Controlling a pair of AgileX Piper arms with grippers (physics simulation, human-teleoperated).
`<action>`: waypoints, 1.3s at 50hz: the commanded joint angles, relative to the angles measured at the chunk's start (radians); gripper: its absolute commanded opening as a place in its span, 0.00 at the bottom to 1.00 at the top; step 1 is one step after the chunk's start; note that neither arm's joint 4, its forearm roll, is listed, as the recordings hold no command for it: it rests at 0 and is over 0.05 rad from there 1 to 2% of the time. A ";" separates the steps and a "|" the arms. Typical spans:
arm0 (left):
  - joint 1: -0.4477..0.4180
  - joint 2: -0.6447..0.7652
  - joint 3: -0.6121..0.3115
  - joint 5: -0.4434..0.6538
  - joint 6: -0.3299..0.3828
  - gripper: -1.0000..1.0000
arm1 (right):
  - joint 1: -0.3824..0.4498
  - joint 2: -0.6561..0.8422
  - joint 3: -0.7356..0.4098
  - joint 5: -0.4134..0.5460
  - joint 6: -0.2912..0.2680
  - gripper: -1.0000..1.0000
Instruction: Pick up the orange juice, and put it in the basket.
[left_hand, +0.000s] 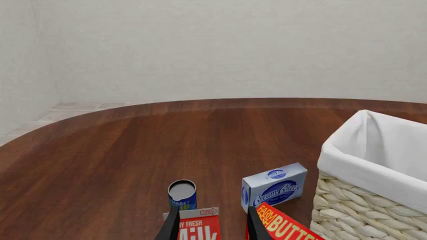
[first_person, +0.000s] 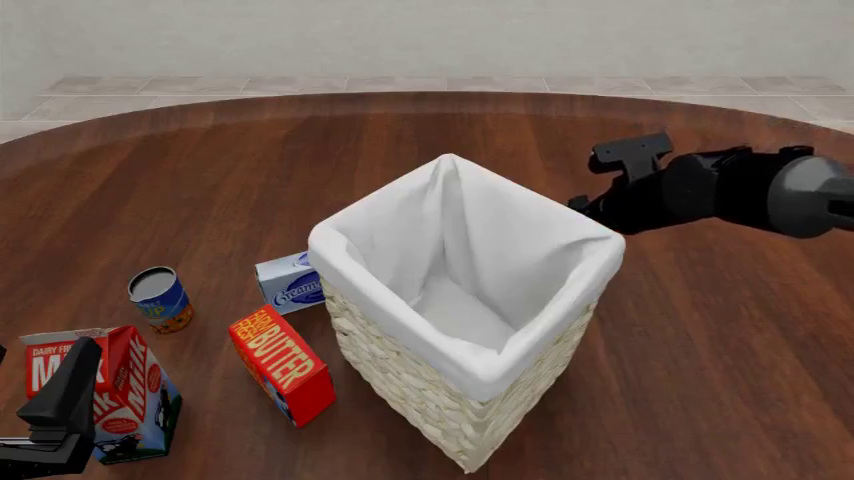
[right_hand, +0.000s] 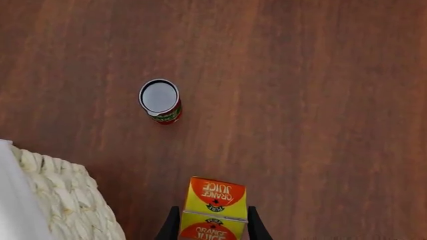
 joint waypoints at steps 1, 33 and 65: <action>0.000 0.000 0.000 0.000 0.000 1.00 | -0.006 0.009 0.004 -0.006 0.003 1.00; 0.000 0.000 0.000 0.000 0.000 1.00 | -0.003 -0.040 -0.031 0.014 -0.028 0.00; 0.000 0.000 0.000 0.000 0.000 1.00 | -0.030 -0.125 -0.169 0.076 -0.082 0.00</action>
